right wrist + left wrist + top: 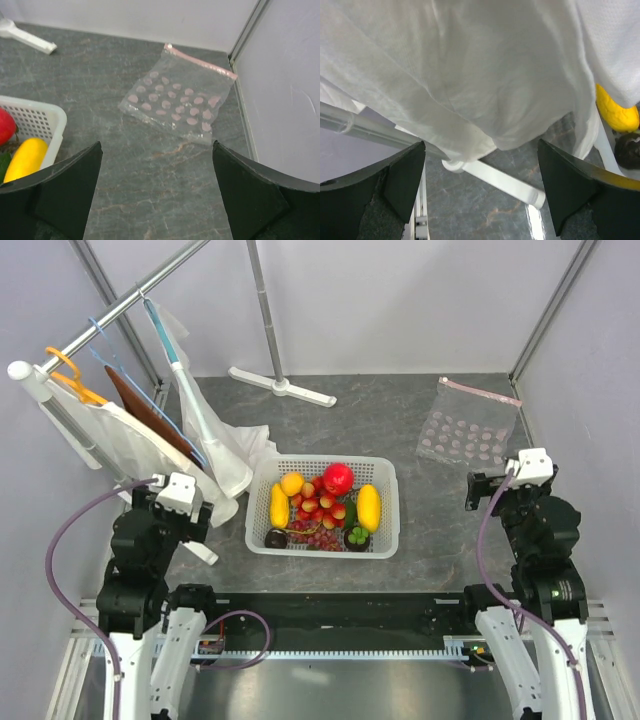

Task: Place the food in the zip-top bag and seal the zipper
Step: Pick up the zipper food storage bag at the center of the board.

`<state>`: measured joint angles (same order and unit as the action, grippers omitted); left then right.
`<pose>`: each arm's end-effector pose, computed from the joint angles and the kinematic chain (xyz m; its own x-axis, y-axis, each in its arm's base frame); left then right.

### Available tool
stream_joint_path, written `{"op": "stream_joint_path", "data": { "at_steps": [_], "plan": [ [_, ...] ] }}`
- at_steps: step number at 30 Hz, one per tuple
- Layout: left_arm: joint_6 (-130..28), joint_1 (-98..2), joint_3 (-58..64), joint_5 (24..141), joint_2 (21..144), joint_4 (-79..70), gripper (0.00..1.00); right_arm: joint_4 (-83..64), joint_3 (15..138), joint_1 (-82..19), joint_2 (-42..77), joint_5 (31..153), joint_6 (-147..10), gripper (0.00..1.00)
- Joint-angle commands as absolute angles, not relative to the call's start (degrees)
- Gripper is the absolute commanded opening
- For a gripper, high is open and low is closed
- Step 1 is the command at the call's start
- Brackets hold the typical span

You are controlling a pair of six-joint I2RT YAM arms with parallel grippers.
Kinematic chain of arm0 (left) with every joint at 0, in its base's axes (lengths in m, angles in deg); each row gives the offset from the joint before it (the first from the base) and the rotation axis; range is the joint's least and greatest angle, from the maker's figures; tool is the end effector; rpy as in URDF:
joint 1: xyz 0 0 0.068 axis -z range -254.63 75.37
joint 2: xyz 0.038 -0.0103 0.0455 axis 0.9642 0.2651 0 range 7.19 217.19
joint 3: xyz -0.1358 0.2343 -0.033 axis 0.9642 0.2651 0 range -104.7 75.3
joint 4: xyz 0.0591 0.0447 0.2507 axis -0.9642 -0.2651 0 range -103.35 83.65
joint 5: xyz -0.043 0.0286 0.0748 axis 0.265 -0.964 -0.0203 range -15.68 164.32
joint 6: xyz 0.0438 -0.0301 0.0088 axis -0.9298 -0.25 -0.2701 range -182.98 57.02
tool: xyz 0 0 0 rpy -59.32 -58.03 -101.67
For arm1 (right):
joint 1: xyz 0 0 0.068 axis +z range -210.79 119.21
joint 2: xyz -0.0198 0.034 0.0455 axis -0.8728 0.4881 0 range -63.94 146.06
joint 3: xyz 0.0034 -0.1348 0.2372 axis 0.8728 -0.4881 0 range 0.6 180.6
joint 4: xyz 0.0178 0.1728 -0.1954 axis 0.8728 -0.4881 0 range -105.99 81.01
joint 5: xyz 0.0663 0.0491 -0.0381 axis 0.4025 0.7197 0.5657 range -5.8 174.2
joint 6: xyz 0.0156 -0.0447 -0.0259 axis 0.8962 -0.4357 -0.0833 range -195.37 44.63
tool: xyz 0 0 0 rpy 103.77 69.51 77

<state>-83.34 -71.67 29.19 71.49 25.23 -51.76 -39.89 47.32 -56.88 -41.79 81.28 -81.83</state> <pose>0.0615 -0.0014 0.3309 -0.2776 0.3622 -0.8898 0.1076 0.9321 0.3459 0.0821 0.0038 0.3574 -0.1073 -0.1201 -0.9869 -0.0297 0.9926 -0.1176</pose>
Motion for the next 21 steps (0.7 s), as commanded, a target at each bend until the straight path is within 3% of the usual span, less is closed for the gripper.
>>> {"op": "stream_joint_path", "data": {
  "at_steps": [1, 7, 16, 21],
  "plan": [
    [-85.7, -72.0, 21.8, 76.8, 31.7, -59.8, 1.00, -43.9, 52.3, -56.7, -36.0, 79.7, -84.1, 0.98],
    [-88.7, -72.0, 4.6, 84.5, 46.5, -79.2, 1.00, -49.0, 57.0, -56.7, -24.5, 80.9, -89.2, 0.98],
    [-77.1, -72.0, -9.5, 94.4, 50.2, -82.2, 1.00, -56.8, 65.7, -56.7, -4.5, 95.8, -100.8, 0.98],
    [-78.9, -72.0, -11.1, 100.3, 49.2, -80.2, 1.00, -55.3, 73.5, -56.5, 9.9, 94.5, -103.0, 0.98]
  ]
}}
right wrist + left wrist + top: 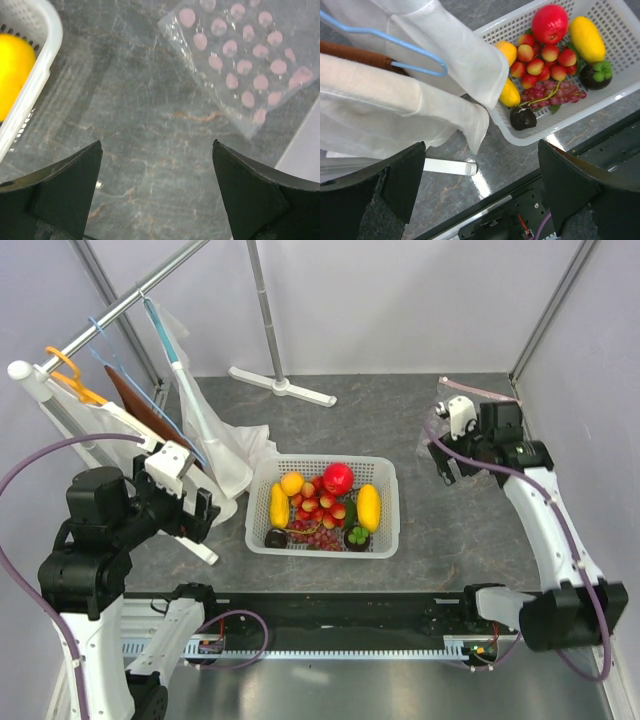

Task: Place the food in the zip-top bag and seal the zipper
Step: Pick up the zipper food storage bag at the center of the board.

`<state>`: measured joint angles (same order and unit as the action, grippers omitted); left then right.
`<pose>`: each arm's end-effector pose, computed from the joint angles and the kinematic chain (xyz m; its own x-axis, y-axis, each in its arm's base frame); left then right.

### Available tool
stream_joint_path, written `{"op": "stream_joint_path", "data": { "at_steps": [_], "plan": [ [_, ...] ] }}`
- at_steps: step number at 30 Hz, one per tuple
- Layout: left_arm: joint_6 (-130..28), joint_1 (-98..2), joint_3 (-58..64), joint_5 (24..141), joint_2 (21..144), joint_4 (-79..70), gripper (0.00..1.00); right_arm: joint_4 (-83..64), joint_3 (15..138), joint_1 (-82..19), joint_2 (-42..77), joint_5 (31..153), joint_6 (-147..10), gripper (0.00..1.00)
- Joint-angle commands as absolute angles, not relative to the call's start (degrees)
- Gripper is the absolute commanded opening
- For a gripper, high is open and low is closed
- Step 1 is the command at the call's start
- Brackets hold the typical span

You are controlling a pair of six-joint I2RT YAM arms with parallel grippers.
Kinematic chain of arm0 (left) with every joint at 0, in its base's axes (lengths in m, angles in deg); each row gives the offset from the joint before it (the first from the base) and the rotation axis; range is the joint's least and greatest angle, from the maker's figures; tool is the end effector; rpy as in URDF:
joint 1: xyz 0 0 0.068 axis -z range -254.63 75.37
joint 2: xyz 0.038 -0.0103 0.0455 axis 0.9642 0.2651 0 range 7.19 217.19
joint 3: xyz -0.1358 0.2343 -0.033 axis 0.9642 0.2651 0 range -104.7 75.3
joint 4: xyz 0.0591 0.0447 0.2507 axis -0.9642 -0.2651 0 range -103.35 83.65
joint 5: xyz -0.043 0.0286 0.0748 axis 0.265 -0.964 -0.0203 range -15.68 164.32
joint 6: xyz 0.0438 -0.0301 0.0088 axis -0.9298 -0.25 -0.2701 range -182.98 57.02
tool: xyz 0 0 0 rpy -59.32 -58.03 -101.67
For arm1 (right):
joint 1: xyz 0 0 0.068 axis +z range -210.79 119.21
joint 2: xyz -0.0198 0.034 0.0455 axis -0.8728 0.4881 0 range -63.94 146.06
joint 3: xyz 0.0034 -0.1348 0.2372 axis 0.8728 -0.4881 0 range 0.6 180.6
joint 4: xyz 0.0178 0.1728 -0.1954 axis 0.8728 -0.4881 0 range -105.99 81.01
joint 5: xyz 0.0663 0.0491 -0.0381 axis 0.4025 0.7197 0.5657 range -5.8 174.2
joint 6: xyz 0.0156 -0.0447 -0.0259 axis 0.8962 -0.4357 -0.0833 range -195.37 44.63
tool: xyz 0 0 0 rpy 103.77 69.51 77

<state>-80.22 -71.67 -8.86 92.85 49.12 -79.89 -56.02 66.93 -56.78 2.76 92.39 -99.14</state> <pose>0.0561 -0.0142 0.4430 -0.4009 0.3020 -0.8649 0.4593 0.8831 0.0955 0.2339 0.0215 0.3340 -0.6053 -0.4425 -0.6617 -0.4473 0.8767 -0.1770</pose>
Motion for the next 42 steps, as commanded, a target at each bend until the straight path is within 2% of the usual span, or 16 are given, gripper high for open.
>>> {"op": "stream_joint_path", "data": {
  "at_steps": [1, 3, 10, 13, 23, 30, 33, 36, 37, 38, 39, 40, 42],
  "plan": [
    [-79.5, -72.0, -11.8, 101.4, 49.5, -80.4, 1.00, -54.9, 74.3, -56.3, 14.2, 92.9, -103.3, 0.98],
    [-80.6, -72.0, -11.7, 104.4, 49.8, -80.6, 1.00, -53.6, 76.4, -55.4, 18.3, 91.7, -103.4, 0.98],
    [-85.3, -72.0, -7.9, 109.4, 47.4, -79.5, 1.00, -48.3, 82.9, -52.6, 36.7, 81.3, -95.6, 0.87],
    [-85.8, -72.0, -6.1, 107.4, 46.6, -78.8, 1.00, -44.9, 85.9, -52.7, 41.2, 77.1, -87.3, 0.91],
    [-84.1, -72.0, -3.9, 103.8, 48.3, -75.6, 1.00, -39.2, 96.2, -51.3, 53.8, 69.4, -69.1, 0.95],
    [-83.6, -72.0, -5.6, 103.2, 50.1, -75.4, 1.00, -39.4, 101.4, -51.2, 61.7, 62.7, -68.1, 0.88],
    [-83.4, -72.0, -6.2, 103.4, 50.3, -75.0, 1.00, -39.0, 101.5, -51.2, 62.7, 60.6, -68.9, 0.82],
    [-83.4, -72.0, -6.1, 104.0, 50.4, -74.6, 1.00, -39.6, 101.0, -51.6, 62.4, 64.2, -70.1, 0.66],
    [-83.4, -72.0, -6.2, 104.3, 50.5, -74.6, 1.00, -39.5, 99.8, -51.6, 61.8, 65.6, -70.5, 0.51],
    [-83.9, -72.0, -6.0, 105.2, 50.4, -74.6, 1.00, -39.5, 99.1, -51.6, 61.1, 66.7, -70.9, 0.42],
    [-84.4, -72.0, -5.9, 105.7, 50.8, -74.8, 1.00, -39.1, 98.3, -51.7, 59.5, 69.2, -72.1, 0.27],
    [-84.9, -71.9, -5.7, 106.8, 50.9, -75.2, 1.00, -39.1, 97.1, -51.6, 58.6, 69.9, -72.9, 0.00],
    [-85.9, -72.0, -5.6, 108.2, 51.4, -75.9, 0.99, -39.2, 96.1, -51.8, 55.1, 73.4, -74.9, 0.00]
  ]
}}
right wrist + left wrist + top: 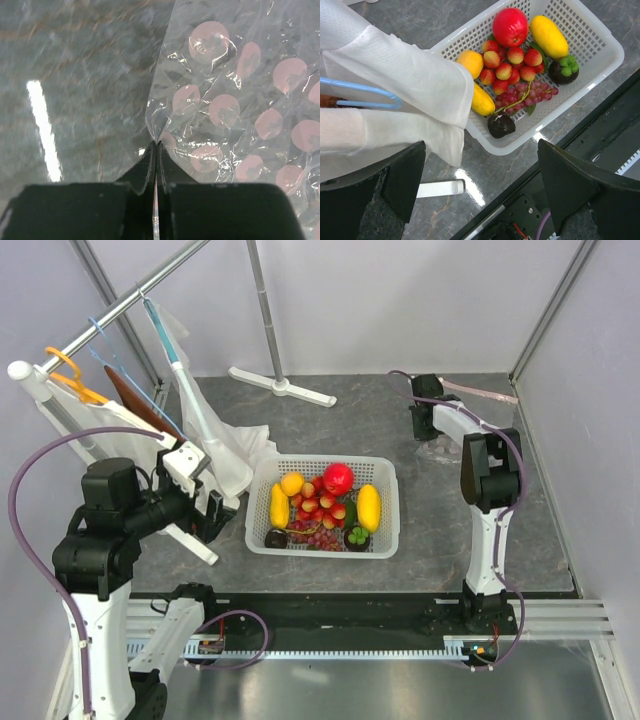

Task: Place the food in the zip-top bag and seal the zipper
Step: Pick up the zipper food storage bag at the center of the board.

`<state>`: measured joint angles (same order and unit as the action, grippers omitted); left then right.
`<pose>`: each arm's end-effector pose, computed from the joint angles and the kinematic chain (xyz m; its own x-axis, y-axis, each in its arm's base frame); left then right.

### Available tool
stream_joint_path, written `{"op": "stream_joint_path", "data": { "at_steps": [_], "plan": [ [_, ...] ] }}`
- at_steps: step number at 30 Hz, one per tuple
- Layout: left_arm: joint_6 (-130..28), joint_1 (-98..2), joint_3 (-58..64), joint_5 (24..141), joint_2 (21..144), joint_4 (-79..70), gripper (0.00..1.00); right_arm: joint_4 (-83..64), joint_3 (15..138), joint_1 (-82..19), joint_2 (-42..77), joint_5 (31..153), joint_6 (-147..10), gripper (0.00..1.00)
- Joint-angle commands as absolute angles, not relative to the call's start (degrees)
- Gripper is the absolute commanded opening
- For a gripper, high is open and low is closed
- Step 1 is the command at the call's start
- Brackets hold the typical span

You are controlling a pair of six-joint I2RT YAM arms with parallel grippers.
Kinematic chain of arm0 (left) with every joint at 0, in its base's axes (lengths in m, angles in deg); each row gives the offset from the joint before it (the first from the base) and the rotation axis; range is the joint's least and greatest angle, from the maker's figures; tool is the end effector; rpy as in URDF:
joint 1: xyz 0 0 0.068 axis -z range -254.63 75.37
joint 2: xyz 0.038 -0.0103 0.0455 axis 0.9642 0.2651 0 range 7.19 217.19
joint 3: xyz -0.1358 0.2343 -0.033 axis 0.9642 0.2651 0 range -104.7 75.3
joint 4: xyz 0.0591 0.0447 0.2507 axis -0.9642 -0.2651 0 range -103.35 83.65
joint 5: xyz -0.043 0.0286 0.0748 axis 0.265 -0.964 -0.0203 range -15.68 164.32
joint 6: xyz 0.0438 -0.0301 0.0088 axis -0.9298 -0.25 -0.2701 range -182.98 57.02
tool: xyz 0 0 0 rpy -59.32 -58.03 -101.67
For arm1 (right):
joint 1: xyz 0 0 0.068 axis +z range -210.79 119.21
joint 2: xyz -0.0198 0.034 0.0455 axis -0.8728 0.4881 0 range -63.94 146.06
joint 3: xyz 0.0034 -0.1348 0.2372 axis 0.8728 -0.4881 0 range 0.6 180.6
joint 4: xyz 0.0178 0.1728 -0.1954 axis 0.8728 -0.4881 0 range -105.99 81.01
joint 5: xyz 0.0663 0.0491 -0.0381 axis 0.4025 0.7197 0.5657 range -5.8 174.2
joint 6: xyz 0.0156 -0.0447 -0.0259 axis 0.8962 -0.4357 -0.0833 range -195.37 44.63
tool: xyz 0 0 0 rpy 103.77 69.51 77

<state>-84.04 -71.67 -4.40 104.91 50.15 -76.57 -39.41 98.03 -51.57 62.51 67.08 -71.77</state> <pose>0.0735 -0.0219 0.4303 -0.3459 0.3276 -0.8792 0.6348 0.7717 0.0377 0.4706 0.0657 0.1665 -0.8486 -0.0770 -0.5233 0.0480 0.9740 -0.2212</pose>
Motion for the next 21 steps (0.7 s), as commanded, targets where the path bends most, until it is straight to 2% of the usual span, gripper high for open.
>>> {"op": "stream_joint_path", "data": {
  "at_steps": [1, 10, 15, 21],
  "plan": [
    [-86.3, -72.0, -5.3, 109.2, 51.7, -75.9, 0.99, -39.4, 95.1, -51.9, 53.5, 74.0, -79.5, 0.00],
    [-85.4, -71.9, -9.2, 129.9, 57.4, -68.4, 0.98, -49.9, 89.6, -52.7, 29.1, 95.5, -106.7, 0.00],
    [-90.7, -69.5, -7.8, 132.5, 61.2, -60.2, 0.99, -61.5, 89.4, -52.7, 17.3, 108.1, -121.4, 0.00],
    [-92.2, -61.0, 0.2, 129.3, 61.9, -38.9, 1.00, -71.0, 87.1, -52.1, 4.6, 117.0, -138.1, 0.00]
  ]
}}
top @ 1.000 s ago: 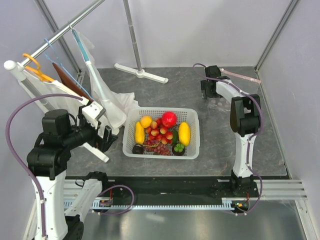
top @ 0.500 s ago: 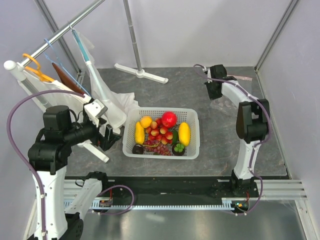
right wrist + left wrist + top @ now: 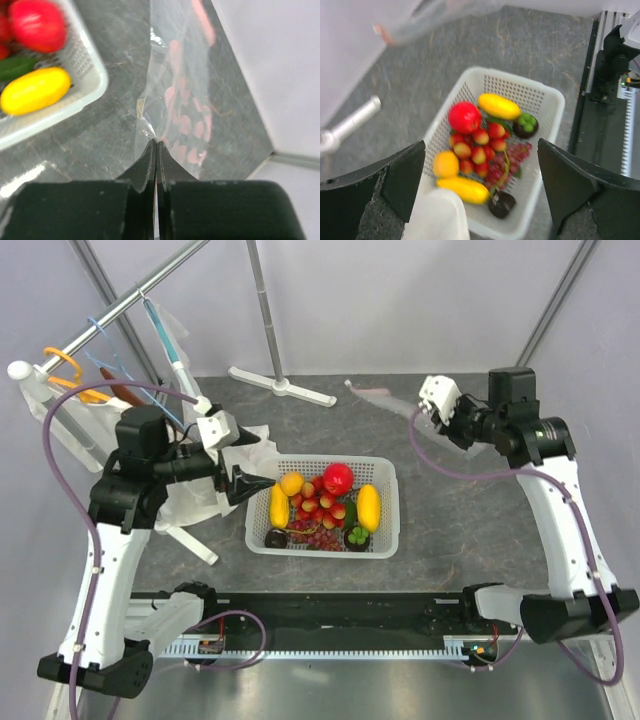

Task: Place the food in the zip-top bag and seal the zipper
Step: Pick up the zipper food storage bag at the center of the board.

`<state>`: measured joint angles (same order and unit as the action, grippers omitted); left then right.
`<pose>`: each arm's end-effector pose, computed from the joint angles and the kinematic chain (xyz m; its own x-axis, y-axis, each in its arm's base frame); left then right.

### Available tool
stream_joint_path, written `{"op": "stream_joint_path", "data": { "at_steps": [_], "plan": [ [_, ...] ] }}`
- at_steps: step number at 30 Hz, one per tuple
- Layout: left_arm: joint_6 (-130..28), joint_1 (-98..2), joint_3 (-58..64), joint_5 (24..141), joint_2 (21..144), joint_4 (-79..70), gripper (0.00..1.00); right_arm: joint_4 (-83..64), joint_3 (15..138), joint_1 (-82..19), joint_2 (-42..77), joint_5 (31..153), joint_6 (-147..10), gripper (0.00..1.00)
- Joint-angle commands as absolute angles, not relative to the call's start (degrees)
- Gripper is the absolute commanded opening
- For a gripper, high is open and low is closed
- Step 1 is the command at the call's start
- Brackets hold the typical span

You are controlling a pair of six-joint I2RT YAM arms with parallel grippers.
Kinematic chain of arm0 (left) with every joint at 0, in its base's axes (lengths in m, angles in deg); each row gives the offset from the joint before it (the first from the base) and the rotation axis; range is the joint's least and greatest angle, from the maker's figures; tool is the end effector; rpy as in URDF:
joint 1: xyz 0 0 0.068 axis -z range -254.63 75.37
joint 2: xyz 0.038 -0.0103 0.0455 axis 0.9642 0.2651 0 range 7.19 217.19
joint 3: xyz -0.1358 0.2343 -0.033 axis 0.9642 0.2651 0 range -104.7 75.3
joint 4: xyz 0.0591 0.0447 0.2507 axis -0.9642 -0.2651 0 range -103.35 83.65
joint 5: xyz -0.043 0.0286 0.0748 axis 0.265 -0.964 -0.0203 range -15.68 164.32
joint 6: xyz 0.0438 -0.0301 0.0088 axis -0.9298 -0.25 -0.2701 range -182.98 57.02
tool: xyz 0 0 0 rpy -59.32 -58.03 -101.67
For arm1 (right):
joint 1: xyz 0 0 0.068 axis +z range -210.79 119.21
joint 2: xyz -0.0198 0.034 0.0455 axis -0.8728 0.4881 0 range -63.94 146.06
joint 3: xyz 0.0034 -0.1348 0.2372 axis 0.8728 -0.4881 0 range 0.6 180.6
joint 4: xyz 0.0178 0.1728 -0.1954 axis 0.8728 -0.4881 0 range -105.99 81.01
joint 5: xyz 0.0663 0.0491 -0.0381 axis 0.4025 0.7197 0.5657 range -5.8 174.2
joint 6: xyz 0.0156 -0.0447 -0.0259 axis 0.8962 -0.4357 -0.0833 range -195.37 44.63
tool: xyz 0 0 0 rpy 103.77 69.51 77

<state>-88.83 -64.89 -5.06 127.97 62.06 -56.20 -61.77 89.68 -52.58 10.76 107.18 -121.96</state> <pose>0.1431 -0.0536 0.4498 -0.0070 0.2634 -0.9647 0.9182 0.3838 0.0982 0.2518 0.0504 0.4208 -0.1069 -0.6912 -0.7147 -0.7450 0.5317 -0.4028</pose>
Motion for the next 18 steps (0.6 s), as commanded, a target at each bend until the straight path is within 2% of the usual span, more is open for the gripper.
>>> {"op": "stream_joint_path", "data": {
  "at_steps": [1, 5, 10, 14, 18],
  "plan": [
    [-92.1, -58.7, 1.8, 127.2, 61.9, -35.3, 1.00, -71.6, 86.6, -51.9, 3.0, 117.3, -140.0, 0.00],
    [-101.0, -52.1, 7.3, 122.3, 63.3, -27.2, 1.00, -74.5, 86.5, -51.6, -2.8, 118.5, -145.7, 0.00],
    [-104.2, -46.6, 13.2, 118.8, 65.5, -18.9, 1.00, -76.6, 86.1, -51.6, -8.0, 121.5, -152.4, 0.00],
    [-103.4, -45.7, 17.5, 117.4, 66.5, -13.0, 1.00, -76.5, 87.3, -51.6, -10.7, 122.5, -151.9, 0.00],
    [-105.8, -45.5, 21.6, 120.5, 64.5, -13.7, 1.00, -76.3, 88.8, -51.6, -11.6, 122.7, -149.7, 0.00]
  ]
}}
